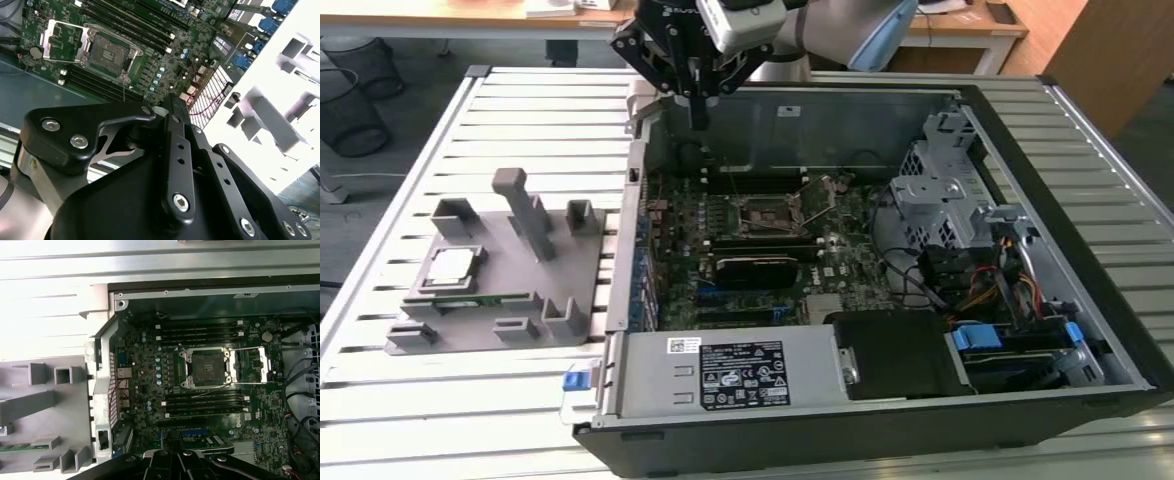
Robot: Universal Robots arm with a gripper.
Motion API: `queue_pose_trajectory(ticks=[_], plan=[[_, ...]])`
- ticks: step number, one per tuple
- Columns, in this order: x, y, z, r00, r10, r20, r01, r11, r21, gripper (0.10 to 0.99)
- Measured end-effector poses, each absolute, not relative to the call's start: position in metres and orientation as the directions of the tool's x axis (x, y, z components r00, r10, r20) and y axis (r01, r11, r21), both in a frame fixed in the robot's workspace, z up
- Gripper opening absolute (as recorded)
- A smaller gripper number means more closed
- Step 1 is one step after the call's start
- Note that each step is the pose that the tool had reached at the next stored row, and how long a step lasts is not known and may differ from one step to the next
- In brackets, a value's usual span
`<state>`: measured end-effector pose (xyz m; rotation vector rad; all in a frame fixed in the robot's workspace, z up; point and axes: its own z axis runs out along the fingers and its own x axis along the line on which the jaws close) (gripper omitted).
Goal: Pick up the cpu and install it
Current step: 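Reach for the cpu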
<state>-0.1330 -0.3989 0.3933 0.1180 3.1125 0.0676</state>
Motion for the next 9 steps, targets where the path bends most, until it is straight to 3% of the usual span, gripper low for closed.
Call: queue_pose_trajectory(ticks=[9], plan=[[-0.1392,-0.3989,0.3931,-0.997,0.076,-0.024,0.075,0.996,0.044,0.106]])
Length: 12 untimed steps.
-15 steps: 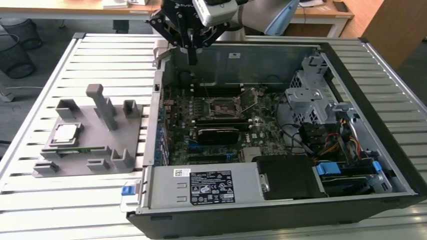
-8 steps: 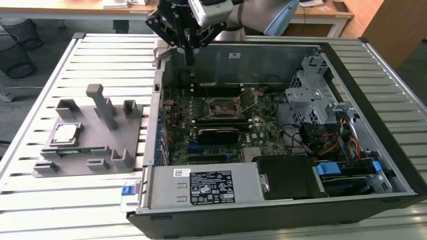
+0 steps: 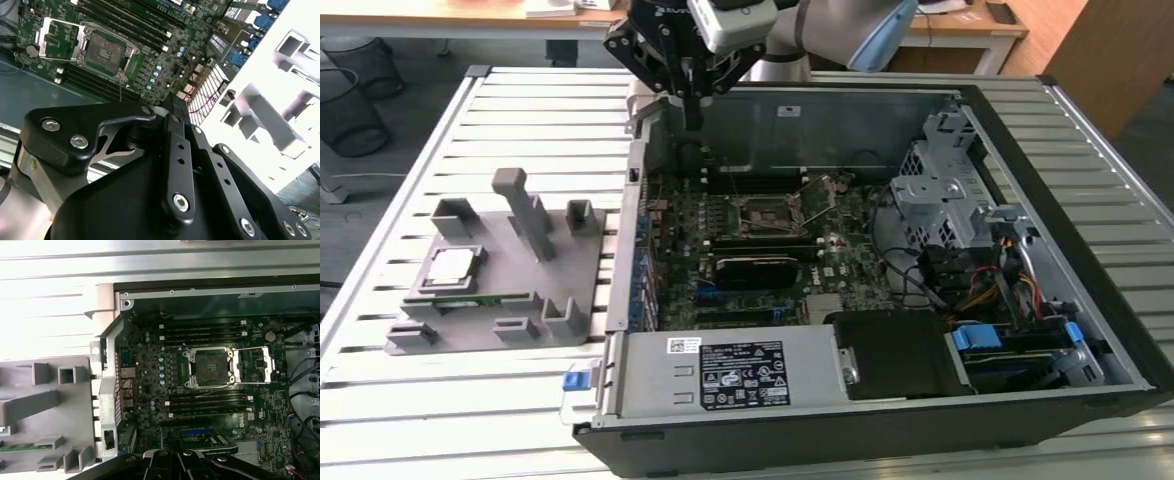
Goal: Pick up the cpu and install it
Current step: 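Reach for the cpu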
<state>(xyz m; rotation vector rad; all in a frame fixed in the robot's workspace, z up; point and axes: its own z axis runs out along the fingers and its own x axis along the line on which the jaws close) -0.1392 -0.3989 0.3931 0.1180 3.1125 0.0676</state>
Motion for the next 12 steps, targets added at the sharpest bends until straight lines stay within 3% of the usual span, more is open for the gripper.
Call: queue_pose_trajectory(ticks=[12], plan=[[-0.1462,-0.3988,0.3927,-0.997,0.076,-0.024,0.075,0.996,0.044,0.106]])
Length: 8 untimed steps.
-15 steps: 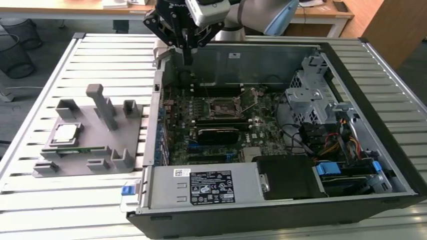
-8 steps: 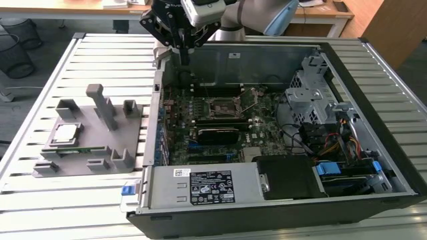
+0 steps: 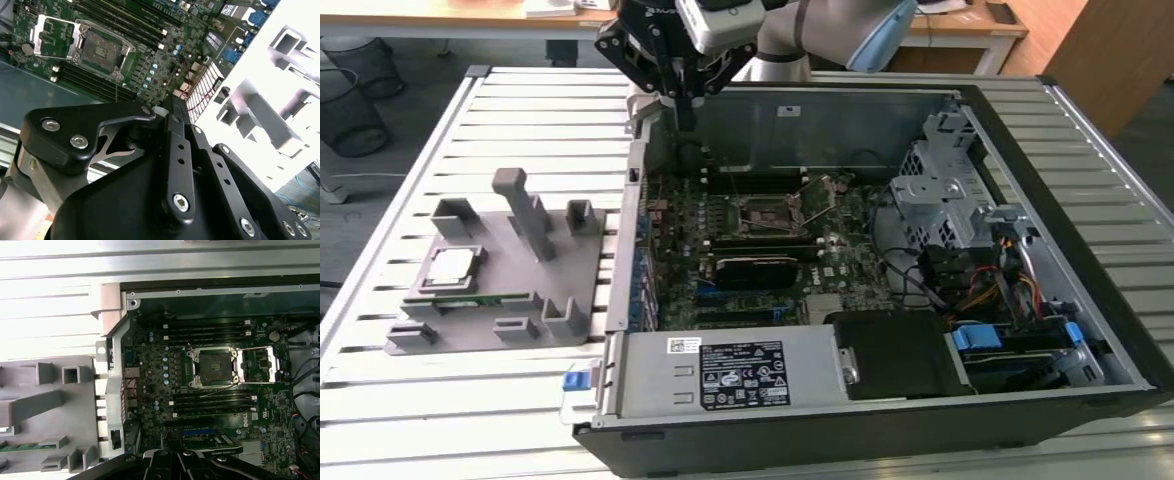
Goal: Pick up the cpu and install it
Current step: 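Reach for the cpu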
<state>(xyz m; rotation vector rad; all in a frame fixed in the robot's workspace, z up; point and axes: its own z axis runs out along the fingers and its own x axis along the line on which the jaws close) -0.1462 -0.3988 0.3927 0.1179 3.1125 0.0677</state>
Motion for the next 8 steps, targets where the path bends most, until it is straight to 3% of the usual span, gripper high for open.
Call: queue_pose_trajectory(ticks=[8], plan=[[-0.1503,-0.3986,0.3925,-0.997,0.076,-0.024,0.075,0.996,0.044,0.106]])
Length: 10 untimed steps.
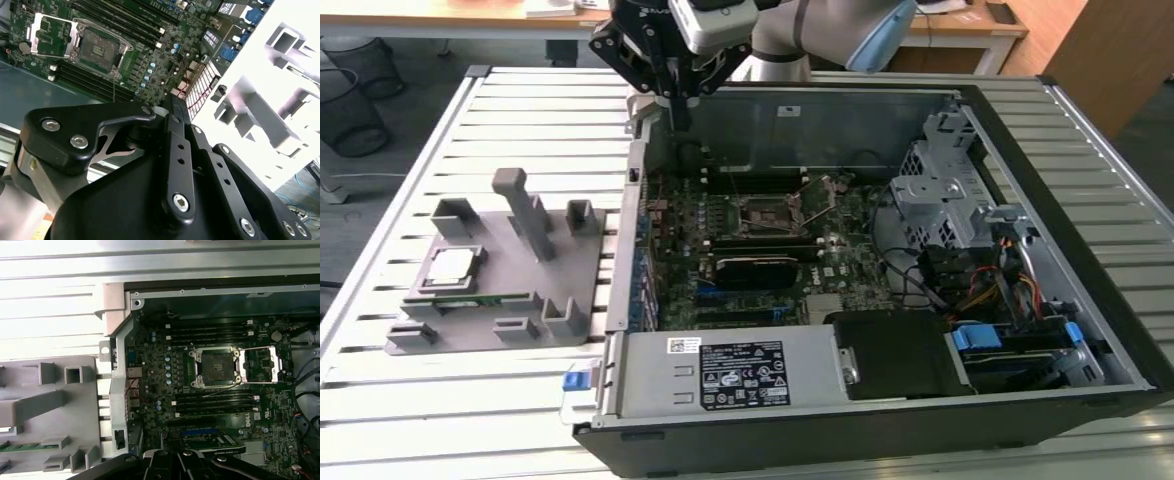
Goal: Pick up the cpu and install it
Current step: 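Reach for the cpu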
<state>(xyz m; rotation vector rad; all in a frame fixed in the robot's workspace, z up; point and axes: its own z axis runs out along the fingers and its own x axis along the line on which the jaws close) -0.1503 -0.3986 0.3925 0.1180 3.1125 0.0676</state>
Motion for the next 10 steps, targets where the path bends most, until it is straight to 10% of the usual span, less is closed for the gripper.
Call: queue_pose_trajectory(ticks=[10], plan=[[-0.1545,-0.3986,0.3919,-0.997,0.076,-0.024,0.075,0.996,0.044,0.106]])
